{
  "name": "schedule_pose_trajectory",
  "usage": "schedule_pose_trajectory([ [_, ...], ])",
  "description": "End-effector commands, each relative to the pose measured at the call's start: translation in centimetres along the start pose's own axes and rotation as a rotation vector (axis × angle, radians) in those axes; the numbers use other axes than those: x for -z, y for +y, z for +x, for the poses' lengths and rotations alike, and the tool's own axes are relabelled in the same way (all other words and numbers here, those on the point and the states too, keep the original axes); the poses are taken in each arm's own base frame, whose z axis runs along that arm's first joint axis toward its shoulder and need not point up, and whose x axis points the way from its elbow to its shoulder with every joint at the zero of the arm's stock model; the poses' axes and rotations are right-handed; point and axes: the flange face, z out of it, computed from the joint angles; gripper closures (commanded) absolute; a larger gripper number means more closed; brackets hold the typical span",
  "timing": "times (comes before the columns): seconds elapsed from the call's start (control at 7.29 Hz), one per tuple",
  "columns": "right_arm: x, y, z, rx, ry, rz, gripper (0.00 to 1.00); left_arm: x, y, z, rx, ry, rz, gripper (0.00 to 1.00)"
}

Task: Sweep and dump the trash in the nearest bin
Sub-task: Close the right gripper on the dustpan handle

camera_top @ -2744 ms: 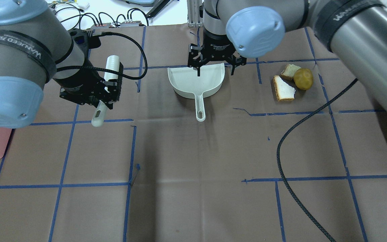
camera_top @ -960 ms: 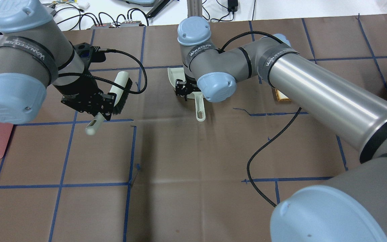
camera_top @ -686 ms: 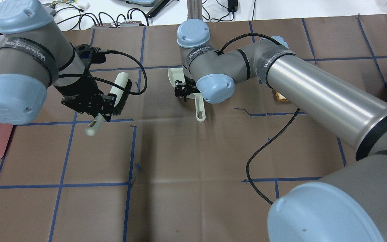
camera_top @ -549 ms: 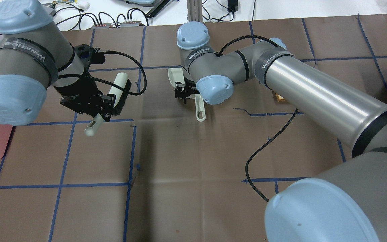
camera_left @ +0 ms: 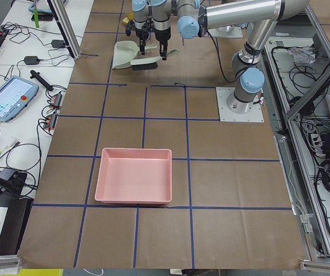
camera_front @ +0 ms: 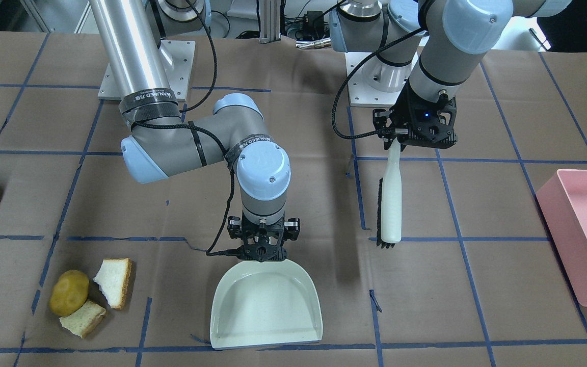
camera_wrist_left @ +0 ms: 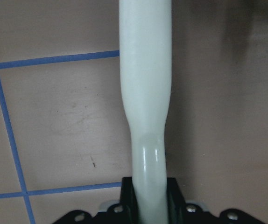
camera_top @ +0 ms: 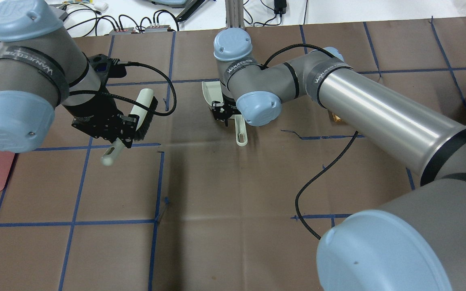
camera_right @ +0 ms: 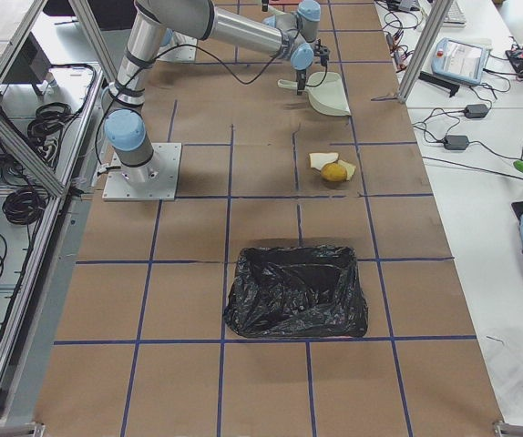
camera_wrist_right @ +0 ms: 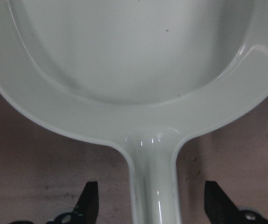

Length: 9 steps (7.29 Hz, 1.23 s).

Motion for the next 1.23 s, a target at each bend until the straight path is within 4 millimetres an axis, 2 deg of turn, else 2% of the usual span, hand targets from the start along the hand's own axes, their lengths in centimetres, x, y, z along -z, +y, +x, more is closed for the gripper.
schedule_pose_trajectory([
  [0.0, 0.2, -0.1, 0.2, -0.001, 0.000, 0.001, 0.27, -0.3, 0.2, 0.0, 0.000, 0.001, -0.008, 1.00],
  [0.27, 0.2, -0.1, 0.2, -0.002, 0.000, -0.004, 0.44, -0.3, 0.2, 0.0, 0.000, 0.001, -0.008, 1.00],
  [0.55, 0.6, -0.5, 0.6, -0.007, 0.000, 0.001, 0.71, -0.2, 0.2, 0.0, 0.000, 0.000, -0.005, 1.00],
  [0.82, 1.0, -0.5, 0.7, -0.002, -0.002, 0.005, 0.85, 0.1, 0.4, 0.1, -0.001, 0.001, 0.002, 1.00],
  [1.1, 2.0, -0.9, 0.9, -0.007, -0.007, 0.021, 0.89, 0.1, 0.4, 0.1, -0.013, -0.001, 0.003, 1.00],
])
